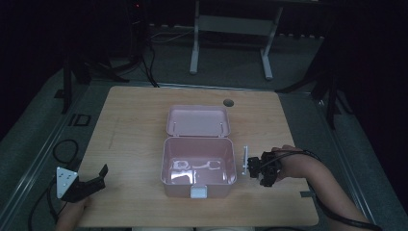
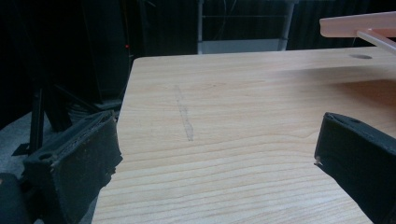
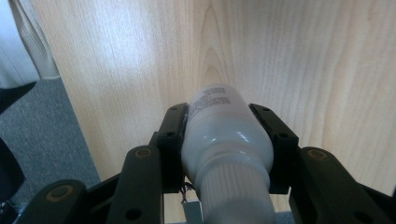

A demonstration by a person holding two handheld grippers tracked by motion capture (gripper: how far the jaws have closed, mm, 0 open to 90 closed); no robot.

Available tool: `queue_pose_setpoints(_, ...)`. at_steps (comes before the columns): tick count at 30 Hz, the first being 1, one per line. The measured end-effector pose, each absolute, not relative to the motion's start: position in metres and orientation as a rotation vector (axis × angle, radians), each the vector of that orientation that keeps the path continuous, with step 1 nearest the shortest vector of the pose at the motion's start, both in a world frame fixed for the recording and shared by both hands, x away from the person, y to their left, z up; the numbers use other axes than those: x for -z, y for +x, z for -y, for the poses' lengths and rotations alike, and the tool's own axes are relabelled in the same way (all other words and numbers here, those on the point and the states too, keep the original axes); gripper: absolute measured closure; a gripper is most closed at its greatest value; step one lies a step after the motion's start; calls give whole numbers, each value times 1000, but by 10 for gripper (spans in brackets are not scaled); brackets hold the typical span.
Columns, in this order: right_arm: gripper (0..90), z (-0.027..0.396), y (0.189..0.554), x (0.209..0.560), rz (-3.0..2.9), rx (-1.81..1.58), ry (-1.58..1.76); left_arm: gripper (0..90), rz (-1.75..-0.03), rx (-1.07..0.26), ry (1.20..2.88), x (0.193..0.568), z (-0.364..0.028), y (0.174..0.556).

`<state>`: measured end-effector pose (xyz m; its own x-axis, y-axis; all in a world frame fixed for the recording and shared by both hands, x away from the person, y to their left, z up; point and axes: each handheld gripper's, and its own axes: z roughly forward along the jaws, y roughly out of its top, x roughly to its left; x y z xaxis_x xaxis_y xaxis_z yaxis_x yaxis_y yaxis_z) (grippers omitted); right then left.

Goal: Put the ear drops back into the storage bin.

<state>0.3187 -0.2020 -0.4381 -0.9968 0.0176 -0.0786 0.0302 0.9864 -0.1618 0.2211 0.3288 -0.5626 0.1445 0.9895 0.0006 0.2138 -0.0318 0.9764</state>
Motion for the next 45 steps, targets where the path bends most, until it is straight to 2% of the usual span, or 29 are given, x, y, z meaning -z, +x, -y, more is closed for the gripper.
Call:
queue_pose_setpoints(21, 593, 174, 317, 370, -3003, 157, 43, 4, -1248, -1001, 1443, 563, -329, 221)
queue_pose_setpoints(45, 593, 126, 315, 343, -2994, 89, -55, 4, -1250, -1000, 1444, 562, -329, 221)
